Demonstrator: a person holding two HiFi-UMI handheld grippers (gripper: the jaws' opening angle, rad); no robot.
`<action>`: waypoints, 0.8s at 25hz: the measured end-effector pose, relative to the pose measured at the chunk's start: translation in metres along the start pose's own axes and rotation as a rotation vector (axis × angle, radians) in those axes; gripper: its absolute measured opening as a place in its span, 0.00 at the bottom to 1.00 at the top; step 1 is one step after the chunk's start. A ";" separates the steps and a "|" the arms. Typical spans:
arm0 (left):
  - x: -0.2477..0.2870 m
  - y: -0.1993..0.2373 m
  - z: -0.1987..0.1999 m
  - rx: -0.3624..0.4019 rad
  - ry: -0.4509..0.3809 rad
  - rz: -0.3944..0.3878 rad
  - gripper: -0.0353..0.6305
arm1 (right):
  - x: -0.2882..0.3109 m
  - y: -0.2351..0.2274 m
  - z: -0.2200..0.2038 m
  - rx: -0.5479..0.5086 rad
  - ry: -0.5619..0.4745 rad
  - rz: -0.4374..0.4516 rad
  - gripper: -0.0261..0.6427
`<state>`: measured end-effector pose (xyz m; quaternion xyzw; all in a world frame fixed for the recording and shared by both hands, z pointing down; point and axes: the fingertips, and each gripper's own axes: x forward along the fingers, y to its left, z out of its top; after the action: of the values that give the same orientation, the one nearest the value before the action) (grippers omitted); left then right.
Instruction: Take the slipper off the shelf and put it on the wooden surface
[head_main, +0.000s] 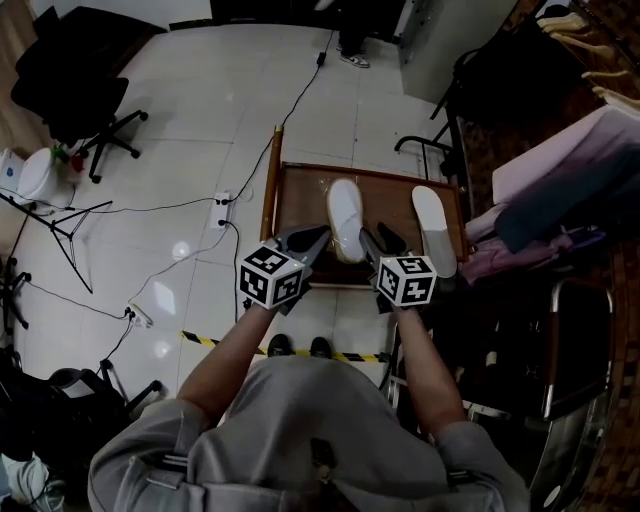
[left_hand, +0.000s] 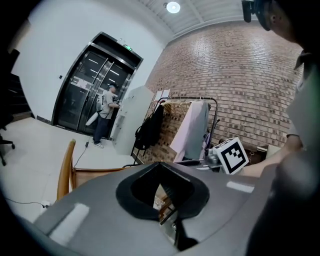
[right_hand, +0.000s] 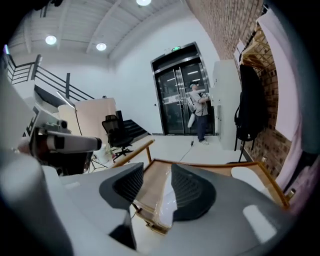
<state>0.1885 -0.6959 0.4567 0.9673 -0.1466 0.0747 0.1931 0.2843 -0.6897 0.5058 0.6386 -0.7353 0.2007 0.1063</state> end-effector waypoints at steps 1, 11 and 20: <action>0.000 -0.002 0.002 0.001 -0.005 -0.004 0.01 | -0.007 0.004 0.009 -0.013 -0.028 0.005 0.26; -0.011 -0.017 0.022 0.013 -0.044 -0.024 0.01 | -0.050 0.042 0.070 -0.051 -0.225 0.071 0.04; -0.020 -0.030 0.042 0.035 -0.068 -0.043 0.01 | -0.058 0.053 0.086 -0.033 -0.272 0.107 0.04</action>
<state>0.1827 -0.6811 0.4040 0.9755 -0.1308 0.0400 0.1725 0.2507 -0.6690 0.3962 0.6178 -0.7792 0.1055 0.0052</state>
